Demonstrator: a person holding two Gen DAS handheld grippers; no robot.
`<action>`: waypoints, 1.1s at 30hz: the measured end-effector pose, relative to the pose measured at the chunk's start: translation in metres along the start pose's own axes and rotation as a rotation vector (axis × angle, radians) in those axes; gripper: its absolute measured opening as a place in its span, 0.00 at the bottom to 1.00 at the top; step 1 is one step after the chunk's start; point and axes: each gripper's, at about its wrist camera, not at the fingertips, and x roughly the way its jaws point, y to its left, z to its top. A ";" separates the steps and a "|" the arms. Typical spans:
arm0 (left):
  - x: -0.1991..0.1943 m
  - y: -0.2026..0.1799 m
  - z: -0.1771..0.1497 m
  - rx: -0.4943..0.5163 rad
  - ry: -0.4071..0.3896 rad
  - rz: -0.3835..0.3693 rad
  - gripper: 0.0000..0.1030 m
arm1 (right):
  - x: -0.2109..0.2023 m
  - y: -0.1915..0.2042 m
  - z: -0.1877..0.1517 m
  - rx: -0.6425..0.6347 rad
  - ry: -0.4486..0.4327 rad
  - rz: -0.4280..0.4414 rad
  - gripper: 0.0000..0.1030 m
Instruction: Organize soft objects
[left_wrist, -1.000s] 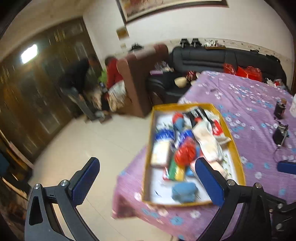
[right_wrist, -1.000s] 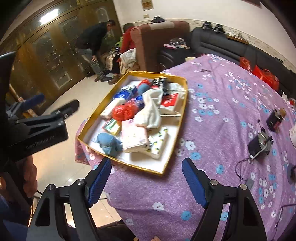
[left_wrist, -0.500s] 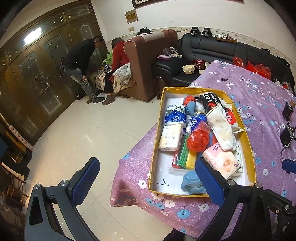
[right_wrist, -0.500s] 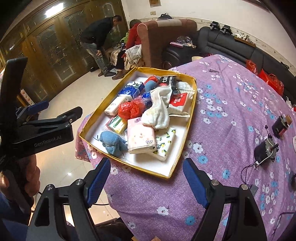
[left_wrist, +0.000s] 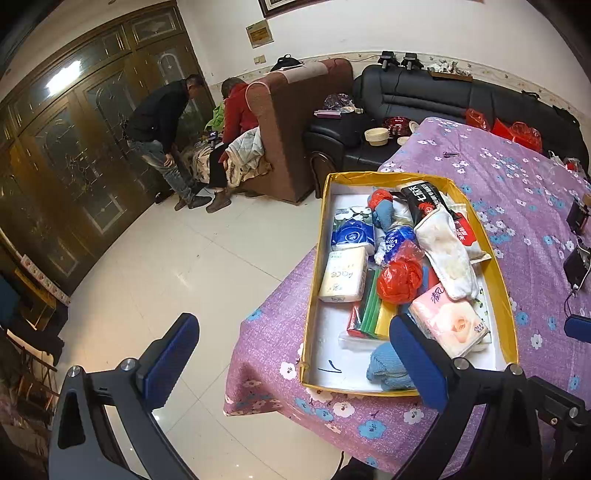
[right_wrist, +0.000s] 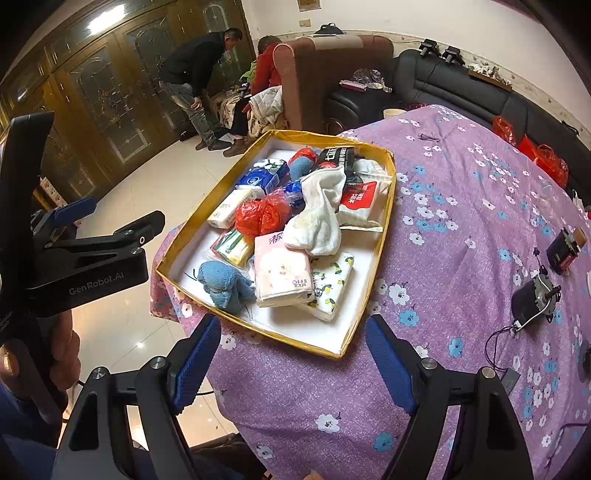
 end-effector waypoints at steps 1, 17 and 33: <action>0.000 0.000 0.000 0.001 -0.001 -0.002 1.00 | 0.000 0.000 0.000 0.001 -0.001 0.000 0.82; -0.007 0.003 0.004 0.008 -0.025 0.000 1.00 | -0.001 0.000 0.005 -0.002 -0.011 -0.019 0.82; -0.007 -0.010 -0.006 0.052 0.020 -0.067 1.00 | 0.002 -0.009 0.008 0.060 0.002 -0.057 0.82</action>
